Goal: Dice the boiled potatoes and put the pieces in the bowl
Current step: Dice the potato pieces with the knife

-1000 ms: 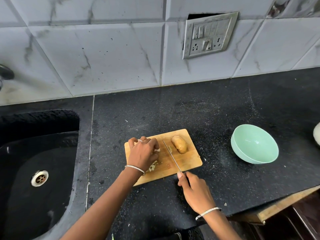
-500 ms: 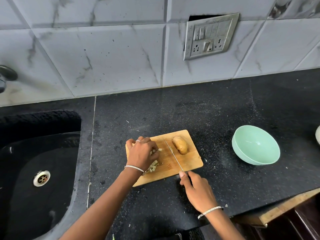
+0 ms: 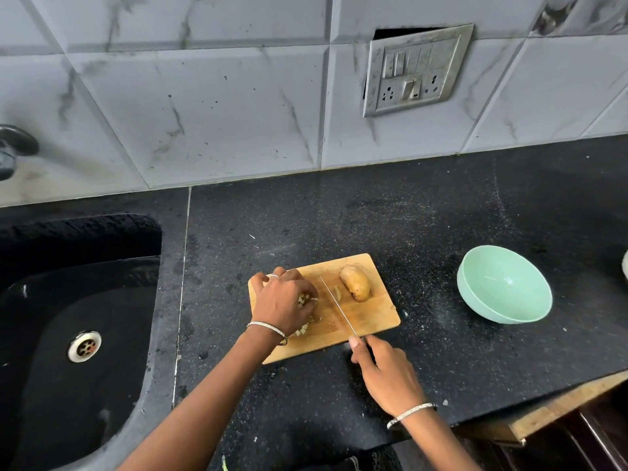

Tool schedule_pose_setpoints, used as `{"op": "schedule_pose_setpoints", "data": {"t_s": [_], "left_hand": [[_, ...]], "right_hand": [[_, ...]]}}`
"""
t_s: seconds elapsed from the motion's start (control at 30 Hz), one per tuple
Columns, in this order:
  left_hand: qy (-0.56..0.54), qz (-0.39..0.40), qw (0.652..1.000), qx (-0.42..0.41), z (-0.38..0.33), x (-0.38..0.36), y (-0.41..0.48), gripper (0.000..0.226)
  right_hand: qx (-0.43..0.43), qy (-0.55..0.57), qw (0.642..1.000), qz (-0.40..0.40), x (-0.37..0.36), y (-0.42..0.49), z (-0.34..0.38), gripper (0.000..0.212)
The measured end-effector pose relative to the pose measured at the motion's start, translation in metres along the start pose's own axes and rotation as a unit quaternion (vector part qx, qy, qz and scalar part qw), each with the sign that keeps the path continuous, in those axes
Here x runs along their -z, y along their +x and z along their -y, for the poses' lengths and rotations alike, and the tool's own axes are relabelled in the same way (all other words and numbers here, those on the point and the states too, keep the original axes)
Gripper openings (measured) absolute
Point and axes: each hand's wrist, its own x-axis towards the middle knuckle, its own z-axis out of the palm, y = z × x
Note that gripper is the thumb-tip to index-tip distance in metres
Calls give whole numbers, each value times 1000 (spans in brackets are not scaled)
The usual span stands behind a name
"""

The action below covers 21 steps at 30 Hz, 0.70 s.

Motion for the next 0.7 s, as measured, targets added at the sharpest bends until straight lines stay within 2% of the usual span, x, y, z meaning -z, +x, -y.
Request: {"op": "schedule_pose_setpoints", "data": {"t_s": [0.2,0.3,0.43,0.7], "left_hand": [[-2,-12,1000,-5,0,-7,1,13],[-17,-38,999,8,-1,-12,-2,6],[-48,-63,997,20,-1,-13,-2,14],[-87,-64,994,9,3,-18,2,9]], "right_hand": [[9,5,1000,11,2,-4,5,44],[17,10,1000,9,2,-6,8,45],[14,13,1000,4,2,-6,8,43],[3,18,1000,-1,6,-1,10,40]]}}
